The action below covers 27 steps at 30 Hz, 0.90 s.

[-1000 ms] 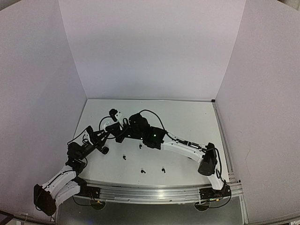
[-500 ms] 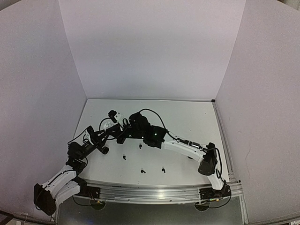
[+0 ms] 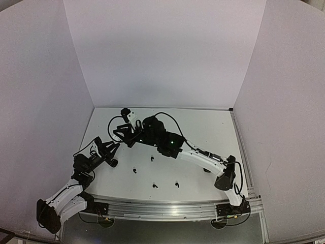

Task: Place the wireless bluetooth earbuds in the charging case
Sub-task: Adjust the left earbud in the left side groove of the charging case.

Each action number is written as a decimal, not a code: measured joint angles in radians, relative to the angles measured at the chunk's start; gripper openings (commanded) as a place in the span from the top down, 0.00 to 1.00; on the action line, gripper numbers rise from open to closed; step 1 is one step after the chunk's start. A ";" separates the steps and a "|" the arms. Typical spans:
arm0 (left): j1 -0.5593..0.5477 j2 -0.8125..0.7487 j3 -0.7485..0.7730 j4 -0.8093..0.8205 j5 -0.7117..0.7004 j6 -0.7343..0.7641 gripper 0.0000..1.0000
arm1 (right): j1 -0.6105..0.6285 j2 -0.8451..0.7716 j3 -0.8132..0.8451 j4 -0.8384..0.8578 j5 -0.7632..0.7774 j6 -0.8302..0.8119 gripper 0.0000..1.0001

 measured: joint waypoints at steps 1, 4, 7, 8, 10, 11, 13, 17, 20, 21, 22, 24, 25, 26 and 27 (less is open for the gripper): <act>0.000 0.000 0.000 0.000 0.000 0.000 1.00 | 0.001 0.000 0.000 -0.002 0.023 0.005 0.76; 0.000 0.000 0.000 0.000 0.000 0.001 1.00 | 0.004 0.000 0.000 -0.022 0.079 0.009 0.76; 0.000 0.001 0.000 0.000 0.000 0.001 1.00 | 0.005 0.000 0.000 -0.030 0.112 0.012 0.77; 0.000 0.002 0.000 0.000 0.000 0.001 1.00 | 0.006 0.000 0.000 -0.034 0.119 0.012 0.77; 0.000 0.004 0.000 0.000 0.000 0.001 1.00 | 0.009 0.000 0.000 -0.041 0.127 0.012 0.77; 0.000 0.005 0.000 0.000 0.000 0.001 1.00 | 0.011 0.000 0.000 -0.044 0.129 0.012 0.77; 0.000 0.006 0.000 0.000 0.000 0.001 1.00 | 0.015 0.002 0.001 -0.053 0.131 0.013 0.77; 0.000 0.006 0.000 0.000 0.000 0.001 1.00 | 0.024 0.012 0.004 -0.070 0.132 0.018 0.75; 0.000 0.006 0.000 0.000 0.003 0.001 1.00 | 0.027 0.021 0.006 -0.085 0.133 0.023 0.76; 0.000 0.006 0.000 0.000 0.005 0.001 1.00 | 0.028 0.026 0.010 -0.088 0.133 0.023 0.76; 0.000 0.006 0.000 0.000 0.006 0.001 1.00 | 0.029 0.033 0.017 -0.089 0.133 0.023 0.77; 0.000 0.006 0.000 0.000 0.006 0.001 1.00 | 0.030 0.046 0.028 -0.094 0.135 0.023 0.79; 0.000 0.006 0.000 0.000 0.006 0.001 1.00 | 0.030 0.052 0.032 -0.095 0.136 0.023 0.80; 0.000 0.006 0.000 0.000 0.006 0.001 1.00 | 0.030 0.056 0.034 -0.098 0.136 0.023 0.81; 0.000 0.006 0.000 0.000 0.006 0.001 1.00 | 0.030 0.060 0.037 -0.101 0.137 0.023 0.82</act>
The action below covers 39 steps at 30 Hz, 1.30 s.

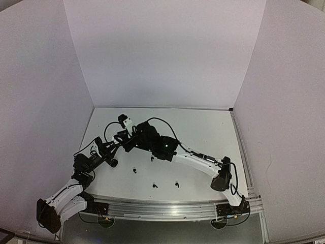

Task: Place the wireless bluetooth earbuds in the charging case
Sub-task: Adjust the left earbud in the left side groove of the charging case.

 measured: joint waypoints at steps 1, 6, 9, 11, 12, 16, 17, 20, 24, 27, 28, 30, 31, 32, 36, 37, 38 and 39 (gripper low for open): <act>0.000 0.000 0.000 0.000 0.000 0.000 1.00 | 0.000 0.002 0.001 -0.002 0.000 0.000 0.84; 0.000 0.000 0.000 0.000 0.000 0.000 1.00 | 0.000 0.004 0.002 -0.010 0.000 0.001 0.88; 0.000 0.001 0.000 0.000 0.001 0.000 1.00 | 0.000 0.005 0.003 -0.010 0.000 0.001 0.89; 0.000 0.004 0.000 0.000 0.001 0.000 1.00 | 0.000 0.006 0.005 -0.012 -0.001 0.001 0.90; 0.000 0.005 0.000 0.000 0.002 0.000 1.00 | 0.000 0.007 0.005 -0.012 -0.001 0.001 0.90; 0.000 0.009 0.000 0.000 0.002 0.000 1.00 | 0.000 0.013 0.009 -0.014 -0.004 0.004 0.91; 0.000 0.009 0.000 0.000 0.002 0.000 1.00 | 0.000 0.015 0.011 -0.014 -0.005 0.004 0.91; 0.000 0.014 0.001 0.000 0.002 0.000 1.00 | 0.002 0.020 0.013 -0.017 -0.008 0.007 0.92; 0.000 0.017 0.008 0.000 0.003 0.000 1.00 | 0.003 0.020 0.014 -0.016 -0.008 0.008 0.93; 0.000 0.019 0.012 0.000 0.003 0.000 1.00 | 0.003 0.020 0.016 -0.016 -0.008 0.008 0.93; 0.000 0.019 0.013 0.000 0.003 0.000 1.00 | 0.003 0.020 0.016 -0.016 -0.008 0.008 0.93; 0.000 0.020 0.014 0.000 0.003 0.000 1.00 | 0.003 0.020 0.016 -0.016 -0.007 0.008 0.93; 0.000 0.020 0.014 0.000 0.003 0.000 1.00 | 0.004 0.020 0.016 -0.016 -0.007 0.008 0.93; 0.000 0.020 0.014 0.000 0.004 0.000 1.00 | 0.004 0.021 0.016 -0.016 -0.007 0.008 0.93; 0.000 0.022 0.015 0.000 0.004 0.001 1.00 | 0.005 0.021 0.016 -0.017 -0.001 0.007 0.93; 0.000 0.023 0.015 -0.001 0.004 0.001 1.00 | 0.006 0.021 0.016 -0.018 0.001 0.007 0.93; 0.000 0.024 0.015 -0.001 0.003 0.002 1.00 | 0.006 0.021 0.016 -0.020 0.003 0.007 0.94; 0.000 0.025 0.015 -0.002 0.003 0.003 1.00 | 0.007 0.021 0.016 -0.022 0.006 0.007 0.94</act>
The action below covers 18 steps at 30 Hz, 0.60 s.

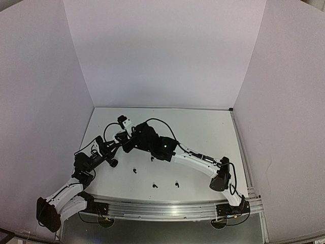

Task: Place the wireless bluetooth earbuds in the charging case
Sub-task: Adjust the left earbud in the left side groove of the charging case.

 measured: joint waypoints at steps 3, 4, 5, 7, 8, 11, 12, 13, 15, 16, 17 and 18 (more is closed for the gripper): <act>0.000 0.001 0.004 -0.014 -0.002 0.010 1.00 | 0.001 0.000 0.000 -0.005 0.006 -0.001 0.94; 0.000 0.001 0.005 -0.017 -0.003 0.014 1.00 | 0.001 0.000 0.000 -0.007 0.006 -0.001 0.94; 0.000 0.001 0.005 -0.021 -0.003 0.019 1.00 | 0.001 0.000 0.000 -0.008 0.007 -0.001 0.94; 0.000 0.001 0.005 -0.024 -0.003 0.023 1.00 | 0.002 0.000 0.000 -0.013 0.010 -0.001 0.94; 0.000 0.001 0.005 -0.026 -0.003 0.024 1.00 | 0.002 0.000 0.000 -0.014 0.011 -0.001 0.94; 0.000 0.002 0.005 -0.031 -0.004 0.025 1.00 | 0.003 0.000 0.000 -0.018 0.011 -0.001 0.94; 0.000 0.002 0.005 -0.032 -0.004 0.025 1.00 | 0.003 0.000 0.000 -0.021 0.011 0.000 0.94; 0.000 0.002 0.005 -0.036 -0.004 0.027 1.00 | 0.003 0.000 0.000 -0.023 0.011 0.000 0.94; 0.000 0.002 0.005 -0.042 -0.004 0.032 1.00 | 0.004 0.000 -0.001 -0.028 0.011 0.000 0.93; 0.000 0.002 0.005 -0.046 -0.004 0.034 1.00 | 0.005 0.000 -0.001 -0.032 0.010 0.001 0.93; 0.000 0.002 0.005 -0.050 -0.004 0.038 1.00 | 0.005 0.000 -0.003 -0.036 0.010 0.001 0.92; 0.000 0.002 0.005 -0.053 -0.007 0.040 1.00 | 0.005 -0.001 -0.006 -0.039 0.009 0.001 0.91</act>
